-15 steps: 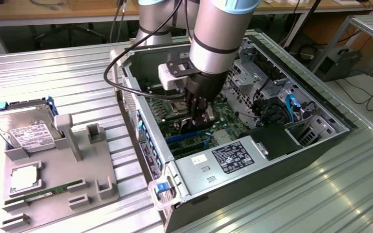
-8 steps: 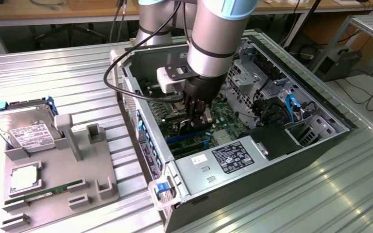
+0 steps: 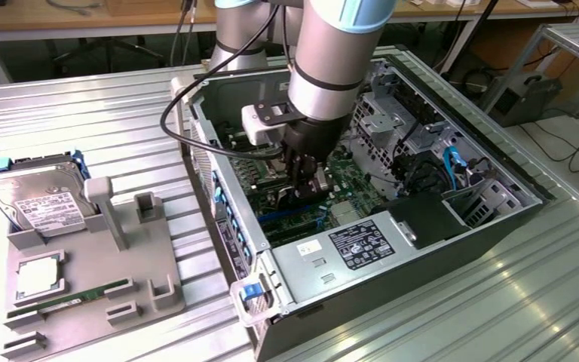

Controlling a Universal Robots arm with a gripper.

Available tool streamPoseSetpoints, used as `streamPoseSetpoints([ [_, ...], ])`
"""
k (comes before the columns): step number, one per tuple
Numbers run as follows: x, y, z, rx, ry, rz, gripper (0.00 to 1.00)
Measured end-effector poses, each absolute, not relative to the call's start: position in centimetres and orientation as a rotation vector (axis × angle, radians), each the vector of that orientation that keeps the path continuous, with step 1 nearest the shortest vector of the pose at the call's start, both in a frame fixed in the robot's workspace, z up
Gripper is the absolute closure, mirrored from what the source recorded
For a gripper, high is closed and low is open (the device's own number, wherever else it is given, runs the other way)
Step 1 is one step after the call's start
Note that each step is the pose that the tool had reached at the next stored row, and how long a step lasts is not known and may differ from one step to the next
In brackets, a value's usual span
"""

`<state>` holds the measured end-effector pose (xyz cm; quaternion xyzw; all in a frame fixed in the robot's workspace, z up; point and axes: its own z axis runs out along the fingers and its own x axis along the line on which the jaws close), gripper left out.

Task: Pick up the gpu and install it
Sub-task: 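Insert the gpu into the slot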

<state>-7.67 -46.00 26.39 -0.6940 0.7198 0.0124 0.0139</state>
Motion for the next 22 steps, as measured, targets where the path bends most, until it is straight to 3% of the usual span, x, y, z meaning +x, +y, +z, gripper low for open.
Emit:
streamPoseSetpoints([
  [22,-7.85,-45.77,25.76,-2.165,2.238,0.042,0.74],
])
